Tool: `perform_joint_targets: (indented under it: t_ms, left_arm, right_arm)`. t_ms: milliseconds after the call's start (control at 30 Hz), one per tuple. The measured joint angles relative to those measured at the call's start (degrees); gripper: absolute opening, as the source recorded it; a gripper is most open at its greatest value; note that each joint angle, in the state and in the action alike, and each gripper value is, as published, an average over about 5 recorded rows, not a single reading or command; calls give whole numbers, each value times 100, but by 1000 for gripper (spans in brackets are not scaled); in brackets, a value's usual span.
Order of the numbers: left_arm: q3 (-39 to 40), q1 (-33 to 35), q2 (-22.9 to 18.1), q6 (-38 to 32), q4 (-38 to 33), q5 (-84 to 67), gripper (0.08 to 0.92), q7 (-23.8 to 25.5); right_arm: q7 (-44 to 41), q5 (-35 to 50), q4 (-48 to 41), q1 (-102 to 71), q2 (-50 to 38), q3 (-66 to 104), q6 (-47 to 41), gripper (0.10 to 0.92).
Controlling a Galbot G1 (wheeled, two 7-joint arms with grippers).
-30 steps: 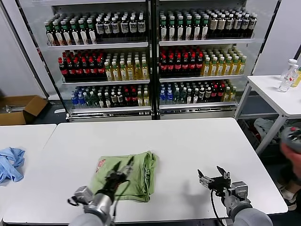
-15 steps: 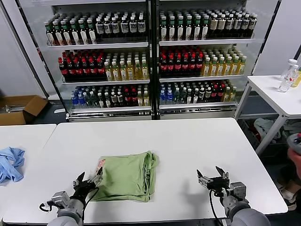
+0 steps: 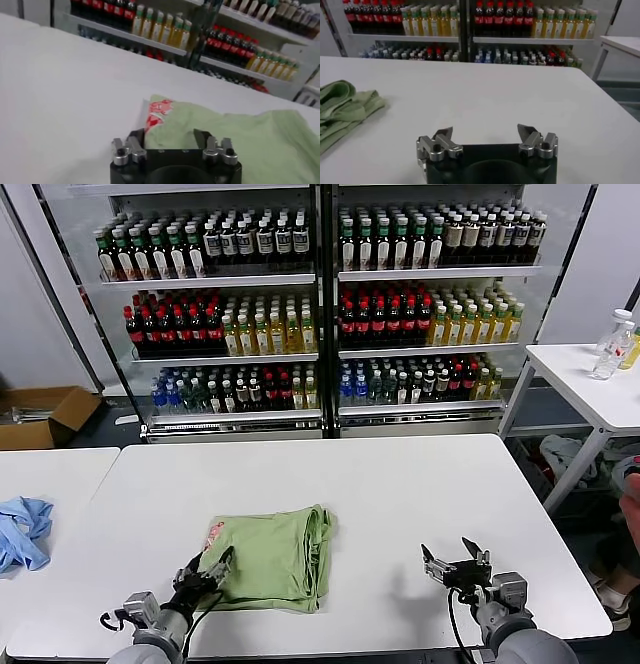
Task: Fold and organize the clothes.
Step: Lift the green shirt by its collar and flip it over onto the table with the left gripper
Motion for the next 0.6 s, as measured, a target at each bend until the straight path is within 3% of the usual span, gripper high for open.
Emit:
perform_joint_targets:
  t_ms: [600]
  left_arm:
    - [-383,-386,-112,462,234,-2150,131,9]
  right_arm:
    - [12,-1,21,-30,-19,43,-8,823]
